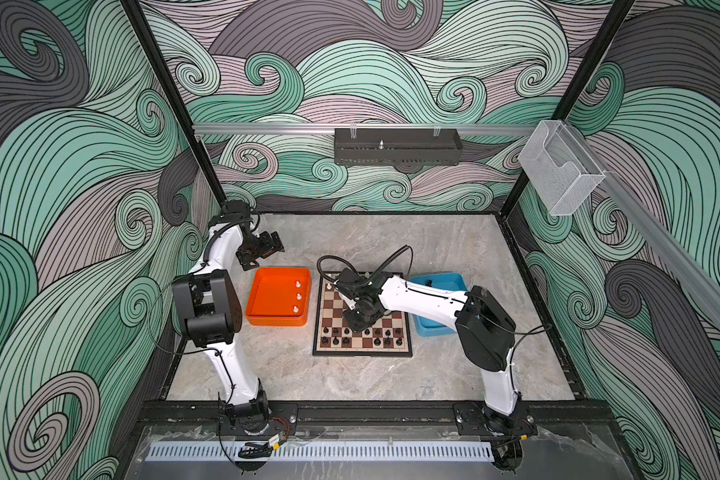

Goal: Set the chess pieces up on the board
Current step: 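Lower the black pawn onto a near-row square with the right gripper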

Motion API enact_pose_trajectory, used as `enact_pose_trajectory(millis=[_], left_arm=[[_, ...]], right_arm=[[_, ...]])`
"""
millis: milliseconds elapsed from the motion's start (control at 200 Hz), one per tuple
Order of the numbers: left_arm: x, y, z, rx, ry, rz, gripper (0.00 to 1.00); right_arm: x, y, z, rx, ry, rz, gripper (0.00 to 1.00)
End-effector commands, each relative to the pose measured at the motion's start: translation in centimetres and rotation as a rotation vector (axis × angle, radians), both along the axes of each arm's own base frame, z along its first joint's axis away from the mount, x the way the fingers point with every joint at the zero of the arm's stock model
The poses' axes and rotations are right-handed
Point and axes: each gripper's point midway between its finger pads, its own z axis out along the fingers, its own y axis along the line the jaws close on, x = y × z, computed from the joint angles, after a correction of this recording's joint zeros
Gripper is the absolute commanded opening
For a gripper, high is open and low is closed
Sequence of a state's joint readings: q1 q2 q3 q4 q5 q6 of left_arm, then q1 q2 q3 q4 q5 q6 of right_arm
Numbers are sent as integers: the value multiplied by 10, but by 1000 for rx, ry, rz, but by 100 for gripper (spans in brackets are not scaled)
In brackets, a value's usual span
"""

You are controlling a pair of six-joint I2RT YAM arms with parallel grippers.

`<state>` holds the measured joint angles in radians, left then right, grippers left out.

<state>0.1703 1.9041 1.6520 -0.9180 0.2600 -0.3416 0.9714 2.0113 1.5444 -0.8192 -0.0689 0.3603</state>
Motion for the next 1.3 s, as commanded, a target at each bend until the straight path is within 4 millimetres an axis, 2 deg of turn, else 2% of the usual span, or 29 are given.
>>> enact_pose_trajectory(millis=[0,530,1296], left_arm=[[2,1,-6,-25,9,14,99],[2,2,-8,-31,13,17,99],[2,1,-8,-35,12,17,98]], right_arm=[[-2,2,-5,-14,22,-11,14],[-4,3,-14,-21,38,-11,14],[-5,5,-13,-15,39,-4,16]])
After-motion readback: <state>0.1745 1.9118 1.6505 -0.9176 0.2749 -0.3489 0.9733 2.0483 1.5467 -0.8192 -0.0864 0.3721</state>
